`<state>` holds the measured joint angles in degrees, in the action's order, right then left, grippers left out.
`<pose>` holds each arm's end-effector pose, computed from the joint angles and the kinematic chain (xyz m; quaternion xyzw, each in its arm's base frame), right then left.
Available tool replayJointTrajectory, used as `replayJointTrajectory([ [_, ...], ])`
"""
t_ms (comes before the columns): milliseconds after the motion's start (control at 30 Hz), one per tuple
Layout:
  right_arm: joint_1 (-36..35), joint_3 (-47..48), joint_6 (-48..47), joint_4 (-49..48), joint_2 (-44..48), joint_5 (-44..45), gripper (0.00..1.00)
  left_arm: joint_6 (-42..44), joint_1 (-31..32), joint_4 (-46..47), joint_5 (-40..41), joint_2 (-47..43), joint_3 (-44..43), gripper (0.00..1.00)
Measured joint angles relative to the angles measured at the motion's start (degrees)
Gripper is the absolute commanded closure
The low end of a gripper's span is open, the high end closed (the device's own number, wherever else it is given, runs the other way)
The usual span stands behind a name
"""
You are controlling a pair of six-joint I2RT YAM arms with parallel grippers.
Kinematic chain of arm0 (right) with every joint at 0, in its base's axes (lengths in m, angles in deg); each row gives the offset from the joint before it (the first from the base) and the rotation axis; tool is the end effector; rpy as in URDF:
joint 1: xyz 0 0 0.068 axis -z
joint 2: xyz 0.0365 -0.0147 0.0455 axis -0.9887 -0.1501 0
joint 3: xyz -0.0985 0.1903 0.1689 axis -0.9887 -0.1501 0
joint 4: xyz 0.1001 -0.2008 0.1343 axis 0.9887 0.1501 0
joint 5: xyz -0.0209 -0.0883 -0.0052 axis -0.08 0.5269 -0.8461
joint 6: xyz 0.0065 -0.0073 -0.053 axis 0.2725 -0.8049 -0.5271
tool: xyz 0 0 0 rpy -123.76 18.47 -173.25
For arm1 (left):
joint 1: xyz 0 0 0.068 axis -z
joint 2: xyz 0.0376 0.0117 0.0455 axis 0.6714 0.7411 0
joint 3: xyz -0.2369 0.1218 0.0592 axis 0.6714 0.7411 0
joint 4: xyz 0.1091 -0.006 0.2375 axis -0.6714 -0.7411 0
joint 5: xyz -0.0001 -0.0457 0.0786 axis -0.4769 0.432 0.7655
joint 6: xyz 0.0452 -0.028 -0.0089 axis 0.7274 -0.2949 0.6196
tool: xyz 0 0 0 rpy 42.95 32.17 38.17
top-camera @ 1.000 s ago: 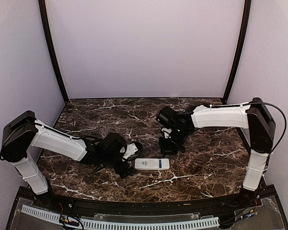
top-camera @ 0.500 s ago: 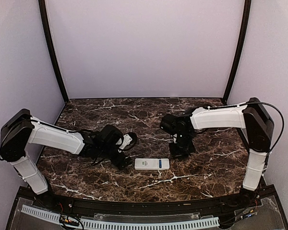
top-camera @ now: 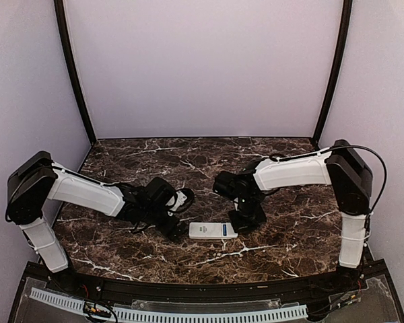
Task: Load the batteries into the remote control
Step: Press the battery cover on the remote control without the battery cover.
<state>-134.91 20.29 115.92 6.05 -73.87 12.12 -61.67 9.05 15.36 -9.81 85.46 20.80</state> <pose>0.2140 0.2860 0.1538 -0.0970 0.9947 -0.0328 0.0125 0.2107 -0.2566 0.1419 0.3794 0.8613 -0.1058 0.3210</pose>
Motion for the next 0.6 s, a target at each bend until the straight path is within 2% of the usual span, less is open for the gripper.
replayJointTrajectory([
  [300,-0.76,1.9,0.11,0.26,-1.25,-1.01,1.0,0.04,0.0,0.39,-1.05,0.22,0.0,0.01],
  [600,-2.84,8.02,0.31,2.12,-5.27,-1.44,1.0,0.07,-0.02,0.72,-2.43,0.42,0.0,0.01],
])
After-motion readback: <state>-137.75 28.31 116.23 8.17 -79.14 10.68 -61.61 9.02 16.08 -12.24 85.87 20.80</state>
